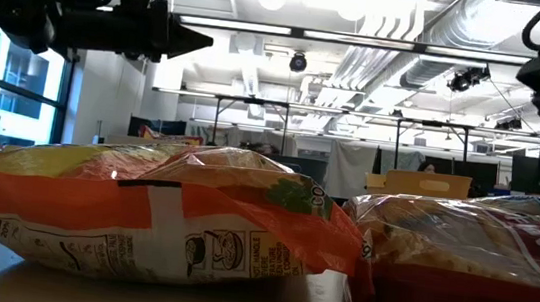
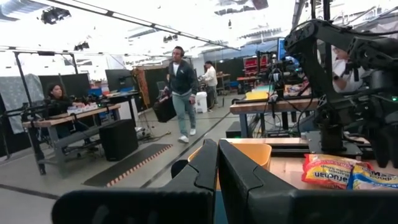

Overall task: Sort Maruchan noodles
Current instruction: Put the blue noodle pack into the yellow bin

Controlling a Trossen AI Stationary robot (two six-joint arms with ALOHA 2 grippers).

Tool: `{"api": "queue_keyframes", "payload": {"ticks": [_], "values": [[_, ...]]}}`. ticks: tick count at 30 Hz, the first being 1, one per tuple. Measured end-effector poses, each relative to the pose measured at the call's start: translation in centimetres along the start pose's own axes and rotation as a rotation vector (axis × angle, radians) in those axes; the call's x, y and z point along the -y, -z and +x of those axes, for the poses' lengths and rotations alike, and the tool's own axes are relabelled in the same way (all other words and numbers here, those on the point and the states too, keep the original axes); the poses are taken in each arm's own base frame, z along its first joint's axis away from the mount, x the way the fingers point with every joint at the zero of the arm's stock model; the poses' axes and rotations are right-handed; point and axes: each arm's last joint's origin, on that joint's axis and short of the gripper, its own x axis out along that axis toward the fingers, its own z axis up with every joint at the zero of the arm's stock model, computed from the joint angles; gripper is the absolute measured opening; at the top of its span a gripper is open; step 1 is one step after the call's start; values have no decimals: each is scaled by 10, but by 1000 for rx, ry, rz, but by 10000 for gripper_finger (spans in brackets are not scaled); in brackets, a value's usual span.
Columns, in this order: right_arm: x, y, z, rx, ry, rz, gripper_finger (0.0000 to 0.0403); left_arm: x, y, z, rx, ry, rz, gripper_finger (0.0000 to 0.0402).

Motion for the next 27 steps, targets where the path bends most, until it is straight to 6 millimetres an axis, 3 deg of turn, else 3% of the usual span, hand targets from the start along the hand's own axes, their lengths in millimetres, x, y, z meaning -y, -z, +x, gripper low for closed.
{"api": "queue_keyframes", "payload": {"ticks": [5, 21, 27], "values": [[1, 4, 9, 10, 67, 8, 277, 0, 1, 0, -15, 2, -6, 3], [-6, 18, 38, 139, 21, 19, 277, 1, 1, 0, -14, 7, -9, 3], [-9, 22, 47, 185, -16, 13, 244, 1, 1, 0, -14, 9, -10, 3]]}}
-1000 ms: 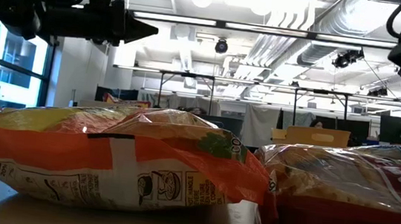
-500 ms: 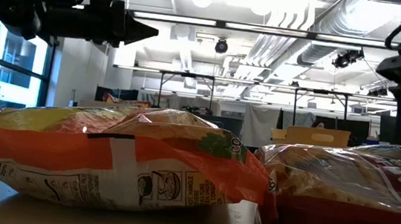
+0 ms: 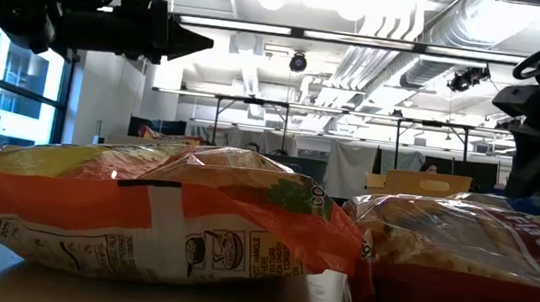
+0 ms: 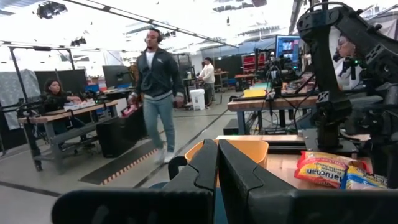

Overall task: Sort Maruchan noodles
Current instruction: Put the blue noodle pack into the yellow bin

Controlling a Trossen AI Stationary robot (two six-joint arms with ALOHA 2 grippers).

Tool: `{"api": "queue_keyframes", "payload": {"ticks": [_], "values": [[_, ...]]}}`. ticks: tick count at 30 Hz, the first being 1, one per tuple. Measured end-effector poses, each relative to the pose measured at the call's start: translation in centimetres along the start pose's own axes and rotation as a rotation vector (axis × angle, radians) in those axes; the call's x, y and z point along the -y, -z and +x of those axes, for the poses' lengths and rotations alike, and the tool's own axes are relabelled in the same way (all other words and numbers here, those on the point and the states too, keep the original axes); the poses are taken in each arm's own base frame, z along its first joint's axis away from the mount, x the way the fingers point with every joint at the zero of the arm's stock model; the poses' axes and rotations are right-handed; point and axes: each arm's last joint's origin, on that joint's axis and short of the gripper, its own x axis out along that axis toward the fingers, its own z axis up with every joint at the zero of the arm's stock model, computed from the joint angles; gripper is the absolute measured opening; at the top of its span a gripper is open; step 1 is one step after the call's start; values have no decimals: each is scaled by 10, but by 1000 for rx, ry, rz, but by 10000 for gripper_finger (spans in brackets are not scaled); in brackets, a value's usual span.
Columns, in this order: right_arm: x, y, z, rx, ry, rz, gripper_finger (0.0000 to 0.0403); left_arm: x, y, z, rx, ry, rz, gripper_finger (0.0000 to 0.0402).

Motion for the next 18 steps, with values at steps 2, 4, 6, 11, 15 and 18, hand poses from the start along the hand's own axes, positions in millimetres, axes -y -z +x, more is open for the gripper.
{"api": "queue_keyframes", "payload": {"ticks": [2, 4, 6, 11, 15, 18], "values": [[-1, 1, 2, 11, -12, 2, 220, 0, 0, 0, 0, 0, 0, 3], [-1, 3, 4, 21, -19, 2, 189, 0, 0, 0, 0, 0, 0, 3], [-2, 3, 5, 31, -24, 0, 154, 0, 0, 0, 0, 0, 0, 3], [-2, 4, 6, 34, -24, -15, 69, 0, 0, 0, 0, 0, -8, 3], [-3, 3, 3, 17, -32, -50, 26, 0, 0, 0, 0, 0, -8, 3], [-4, 0, -2, -11, -38, -94, 14, 0, 0, 0, 0, 0, -8, 3]]}}
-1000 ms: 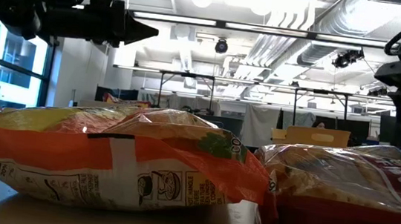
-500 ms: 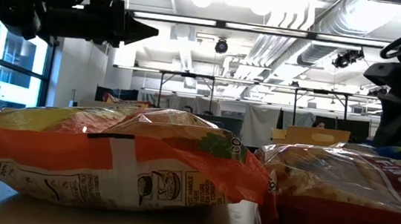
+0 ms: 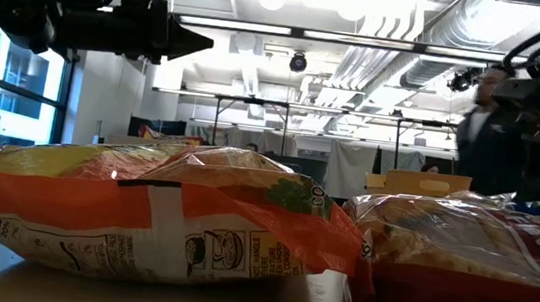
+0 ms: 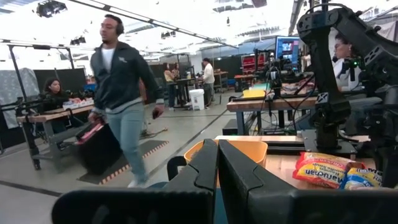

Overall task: Sort Maruchan noodles
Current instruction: Put the blue noodle pack into the yellow bin

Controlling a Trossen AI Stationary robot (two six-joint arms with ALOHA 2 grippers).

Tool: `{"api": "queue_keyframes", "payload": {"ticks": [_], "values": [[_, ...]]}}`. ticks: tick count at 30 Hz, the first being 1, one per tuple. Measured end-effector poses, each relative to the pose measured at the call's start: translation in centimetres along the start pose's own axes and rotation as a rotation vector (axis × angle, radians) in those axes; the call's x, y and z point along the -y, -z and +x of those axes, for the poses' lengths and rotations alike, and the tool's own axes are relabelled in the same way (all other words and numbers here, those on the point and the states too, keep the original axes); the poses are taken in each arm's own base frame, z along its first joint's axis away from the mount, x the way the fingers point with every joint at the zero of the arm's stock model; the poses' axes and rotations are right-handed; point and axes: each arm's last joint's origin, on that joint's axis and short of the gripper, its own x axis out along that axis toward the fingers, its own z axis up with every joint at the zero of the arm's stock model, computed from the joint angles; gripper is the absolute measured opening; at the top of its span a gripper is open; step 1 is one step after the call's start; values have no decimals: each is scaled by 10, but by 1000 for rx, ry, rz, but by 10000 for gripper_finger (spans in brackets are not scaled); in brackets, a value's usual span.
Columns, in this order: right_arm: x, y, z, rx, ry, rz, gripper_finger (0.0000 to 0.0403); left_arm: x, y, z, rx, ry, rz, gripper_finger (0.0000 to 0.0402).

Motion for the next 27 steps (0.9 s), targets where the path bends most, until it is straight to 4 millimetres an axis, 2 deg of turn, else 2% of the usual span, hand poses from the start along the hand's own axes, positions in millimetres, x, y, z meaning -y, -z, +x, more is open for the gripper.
{"api": "queue_keyframes", "payload": {"ticks": [6, 16, 20, 24, 27], "values": [[-19, -17, -23, 14, 65, -175, 12, 0, 0, 0, 0, 0, -7, 3], [-75, -74, -67, 53, 215, -611, 12, 0, 0, 0, 2, 0, -8, 3], [-93, -113, -80, 66, 286, -832, 12, 0, 0, 0, 2, 0, -8, 3], [-104, -163, -90, 89, 379, -1071, 12, 0, 0, 0, 2, 0, -7, 3], [-110, -202, -91, 97, 415, -1267, 12, 0, 0, 0, 2, 0, -7, 3]]}}
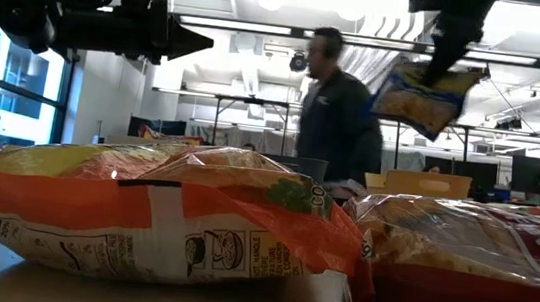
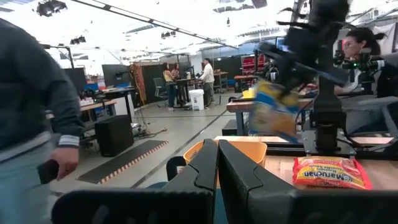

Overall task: Sort Maruchan noodles
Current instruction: Put the blue noodle pack into the yellow bin

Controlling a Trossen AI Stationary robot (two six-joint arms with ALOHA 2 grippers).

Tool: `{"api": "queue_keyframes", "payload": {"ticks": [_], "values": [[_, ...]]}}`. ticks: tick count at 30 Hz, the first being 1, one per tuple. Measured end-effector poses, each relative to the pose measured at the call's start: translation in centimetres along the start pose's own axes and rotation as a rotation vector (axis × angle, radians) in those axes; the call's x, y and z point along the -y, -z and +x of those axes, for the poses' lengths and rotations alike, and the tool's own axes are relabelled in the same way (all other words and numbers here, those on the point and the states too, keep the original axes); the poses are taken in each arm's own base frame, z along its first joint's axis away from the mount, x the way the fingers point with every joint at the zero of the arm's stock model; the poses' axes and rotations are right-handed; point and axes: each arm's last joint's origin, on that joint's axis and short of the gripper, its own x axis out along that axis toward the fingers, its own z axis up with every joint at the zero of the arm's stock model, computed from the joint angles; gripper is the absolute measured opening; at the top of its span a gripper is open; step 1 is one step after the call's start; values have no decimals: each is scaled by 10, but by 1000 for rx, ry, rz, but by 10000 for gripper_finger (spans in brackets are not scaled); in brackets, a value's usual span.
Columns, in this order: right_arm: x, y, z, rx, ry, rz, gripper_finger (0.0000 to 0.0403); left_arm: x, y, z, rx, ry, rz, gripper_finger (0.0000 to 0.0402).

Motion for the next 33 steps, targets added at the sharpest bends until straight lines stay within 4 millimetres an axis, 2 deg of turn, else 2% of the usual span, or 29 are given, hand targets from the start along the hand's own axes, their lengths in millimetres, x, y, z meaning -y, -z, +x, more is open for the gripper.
{"api": "queue_keyframes", "payload": {"ticks": [6, 9, 11, 15, 18, 24, 33], "values": [[47, -31, 39, 30, 20, -426, 3, 0, 0, 0, -2, 0, 0, 3], [64, -36, 68, -52, 23, -631, 2, 0, 1, 0, -8, 1, -4, 3], [75, -35, 87, -108, -8, -705, 1, 0, 1, 0, -13, 1, -11, 3], [91, -24, 120, -204, -66, -750, 1, 0, 3, 0, -28, 3, -12, 3], [102, -19, 136, -237, -72, -756, 1, 0, 3, 0, -28, 3, -11, 3], [118, -12, 152, -267, -61, -781, 0, 0, 3, 0, -28, 2, -7, 3], [123, -9, 167, -293, -72, -769, 0, 0, 3, 0, -29, 1, -1, 3]]}}
